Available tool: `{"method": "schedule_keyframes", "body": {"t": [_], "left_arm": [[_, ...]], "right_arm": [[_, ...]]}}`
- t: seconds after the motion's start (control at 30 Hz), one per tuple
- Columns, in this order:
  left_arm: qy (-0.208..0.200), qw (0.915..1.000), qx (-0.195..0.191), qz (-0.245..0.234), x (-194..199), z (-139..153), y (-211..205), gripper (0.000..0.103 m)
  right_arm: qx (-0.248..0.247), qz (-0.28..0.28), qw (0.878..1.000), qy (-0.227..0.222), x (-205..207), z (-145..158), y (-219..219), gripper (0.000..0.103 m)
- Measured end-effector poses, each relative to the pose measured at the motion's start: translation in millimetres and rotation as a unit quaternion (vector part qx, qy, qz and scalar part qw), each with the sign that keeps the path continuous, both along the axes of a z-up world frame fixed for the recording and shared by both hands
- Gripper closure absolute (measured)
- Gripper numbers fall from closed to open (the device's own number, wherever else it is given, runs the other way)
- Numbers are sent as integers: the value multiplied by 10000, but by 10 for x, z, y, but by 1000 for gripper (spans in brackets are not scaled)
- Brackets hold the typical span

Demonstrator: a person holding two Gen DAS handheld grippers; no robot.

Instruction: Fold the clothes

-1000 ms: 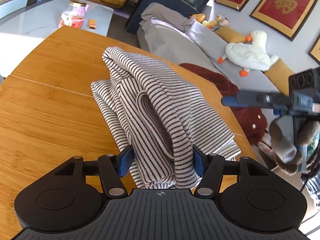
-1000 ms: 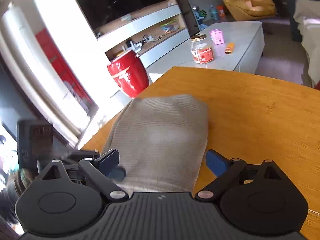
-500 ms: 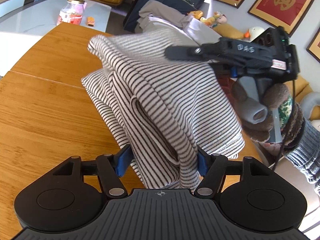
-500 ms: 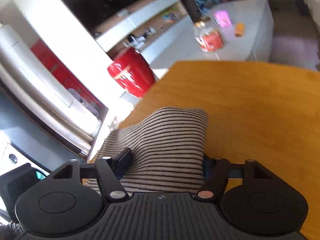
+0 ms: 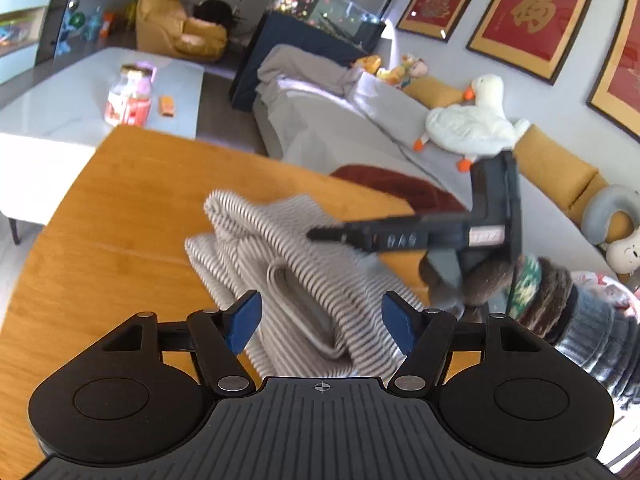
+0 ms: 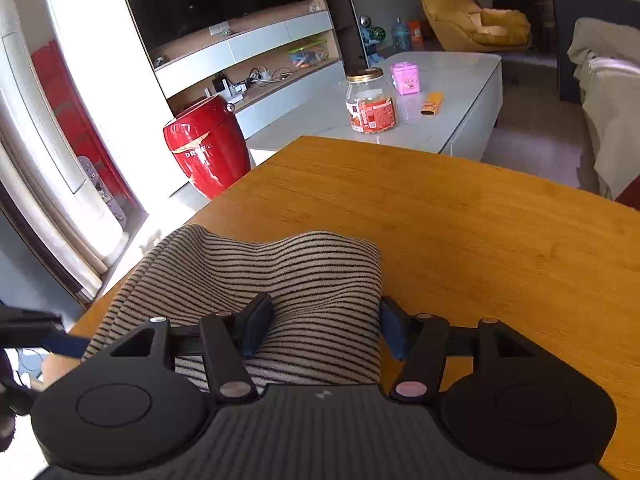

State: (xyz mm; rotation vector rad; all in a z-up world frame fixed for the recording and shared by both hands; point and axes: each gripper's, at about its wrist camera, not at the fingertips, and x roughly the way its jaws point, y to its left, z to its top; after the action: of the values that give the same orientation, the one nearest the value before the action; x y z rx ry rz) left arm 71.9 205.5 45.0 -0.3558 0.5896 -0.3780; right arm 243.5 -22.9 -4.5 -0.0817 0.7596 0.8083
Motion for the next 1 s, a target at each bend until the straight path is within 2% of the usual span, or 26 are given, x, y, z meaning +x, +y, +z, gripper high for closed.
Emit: {"method": "schedule_keyframes", "body": {"t": [0.07,0.13,0.23,0.33,0.53,0.63,0.73,0.8,0.87,0.93,0.97,1.0], "left_arm": [[-256,9996,-16,-124,68,131,-37,31],[-341,9989,23,-333,202,156,-126,32],[117,9985,104,-524,506,-80,-222,34],[400,9970,420,-503,611,-357,-255,36],[359,9969,521,-460,560,-396,-218,35],[377,9966,592,-435,555,-388,-213,35],[424,9966,600,-379,541,-405,-183,32],[624,9960,557,-306,569,-469,-148,22],[860,9956,219,-294,611,-597,-82,21],[948,9951,-46,-266,621,-654,-29,21],[931,9953,-28,-269,616,-653,-28,21],[928,9954,18,-245,604,-640,-37,21]], "right_arm": [[-136,-24,9996,-245,-75,30,41,44],[-134,-118,9994,-305,-107,70,19,43],[-51,-431,9983,-376,-153,162,-112,30],[83,-695,9968,-393,-238,223,-309,29],[55,-923,9957,19,-271,-74,-374,21],[133,-954,9953,111,-254,-45,-385,21],[544,-676,9956,347,-309,62,-494,21],[852,-386,9937,620,-397,78,-551,18],[922,-173,9925,786,-530,47,-565,16],[324,-137,9984,432,-724,-50,-460,16],[-16,-129,9997,222,-825,-103,-400,13],[-101,-163,9997,131,-879,-120,-368,8]]}}
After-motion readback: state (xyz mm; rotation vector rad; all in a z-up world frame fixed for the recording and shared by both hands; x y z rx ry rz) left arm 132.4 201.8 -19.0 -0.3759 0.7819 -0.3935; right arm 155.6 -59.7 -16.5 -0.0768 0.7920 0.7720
